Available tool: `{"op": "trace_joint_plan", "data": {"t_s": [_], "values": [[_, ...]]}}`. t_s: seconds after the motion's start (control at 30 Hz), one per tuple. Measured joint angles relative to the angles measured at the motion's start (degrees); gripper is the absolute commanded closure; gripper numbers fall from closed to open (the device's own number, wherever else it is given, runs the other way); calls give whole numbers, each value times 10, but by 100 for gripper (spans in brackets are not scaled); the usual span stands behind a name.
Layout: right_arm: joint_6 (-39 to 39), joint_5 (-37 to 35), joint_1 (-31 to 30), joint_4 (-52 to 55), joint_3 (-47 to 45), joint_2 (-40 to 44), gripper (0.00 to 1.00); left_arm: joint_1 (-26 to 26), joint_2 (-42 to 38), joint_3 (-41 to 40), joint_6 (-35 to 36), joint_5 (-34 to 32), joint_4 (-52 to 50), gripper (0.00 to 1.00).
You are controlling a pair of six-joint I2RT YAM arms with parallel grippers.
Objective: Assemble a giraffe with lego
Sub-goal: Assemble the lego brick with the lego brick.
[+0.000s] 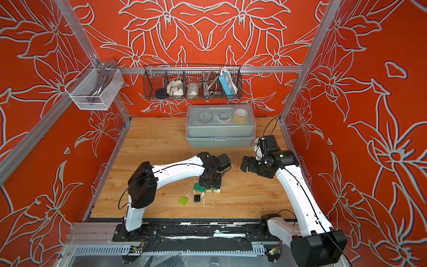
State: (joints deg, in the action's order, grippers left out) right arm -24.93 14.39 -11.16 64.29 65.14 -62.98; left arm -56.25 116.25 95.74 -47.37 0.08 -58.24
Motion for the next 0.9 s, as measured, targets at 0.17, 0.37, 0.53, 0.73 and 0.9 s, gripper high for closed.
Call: {"op": "trace_joint_plan", "data": {"t_s": [0.17, 0.37, 0.53, 0.73, 0.9], "values": [[0, 0, 0, 0, 0, 0, 0, 0, 5, 7, 1, -1, -7, 47], [2, 0, 0, 0, 0, 0, 0, 0, 21, 31, 16, -2, -30, 47], [2, 0, 0, 0, 0, 0, 0, 0, 36, 54, 36, -4, -51, 47], [2, -5, 0, 0, 0, 1, 0, 0, 38, 55, 42, -4, -51, 47], [2, -6, 0, 0, 0, 1, 0, 0, 41, 58, 52, -5, -54, 47]]}}
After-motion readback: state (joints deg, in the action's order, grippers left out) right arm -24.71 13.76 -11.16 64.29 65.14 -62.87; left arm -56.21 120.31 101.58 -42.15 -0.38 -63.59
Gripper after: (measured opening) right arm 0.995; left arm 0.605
